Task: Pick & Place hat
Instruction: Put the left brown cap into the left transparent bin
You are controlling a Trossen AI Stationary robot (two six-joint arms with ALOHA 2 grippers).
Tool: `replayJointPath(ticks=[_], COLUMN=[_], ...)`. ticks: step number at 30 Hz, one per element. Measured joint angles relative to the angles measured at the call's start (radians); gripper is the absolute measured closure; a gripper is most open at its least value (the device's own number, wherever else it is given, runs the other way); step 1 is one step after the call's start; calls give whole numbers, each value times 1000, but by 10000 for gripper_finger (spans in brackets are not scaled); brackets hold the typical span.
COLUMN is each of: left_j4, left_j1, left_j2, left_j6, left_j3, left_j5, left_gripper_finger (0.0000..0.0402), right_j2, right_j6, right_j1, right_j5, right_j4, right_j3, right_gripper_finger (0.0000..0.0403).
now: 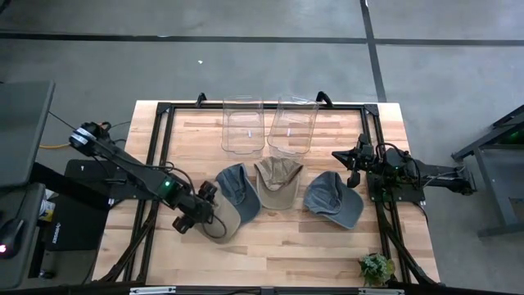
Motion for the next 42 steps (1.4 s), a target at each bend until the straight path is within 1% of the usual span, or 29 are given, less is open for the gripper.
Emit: replayJointPath(ticks=[6,9,15,22,25,29,32,36,42], left_j4=[22,62,60,57,57,57,58,56,54], left_j1=[17,39,67,67,67,65,65,65,65], left_j2=[40,72,106,143,158,163,163,163,163], left_j6=[37,41,41,41,41,41,41,41,40], left_j3=[-1,0,0,0,0,0,0,0,0], left_j5=[-18,-27,-5,25,23,9,-46,-108,-96], left_gripper_finger=[96,96,96,97,108,144,184,248,356], right_j2=[0,2,6,8,8,8,8,8,8], right_j6=[0,0,0,0,0,0,0,0,0], right_j1=[0,0,0,0,0,0,0,0,0], right_j5=[0,0,0,0,0,0,0,0,0], right_j4=[2,2,1,0,1,0,0,0,0], right_j3=[0,0,0,0,0,0,0,0,0], right_gripper_finger=[402,402,402,402,402,402,402,402,402])
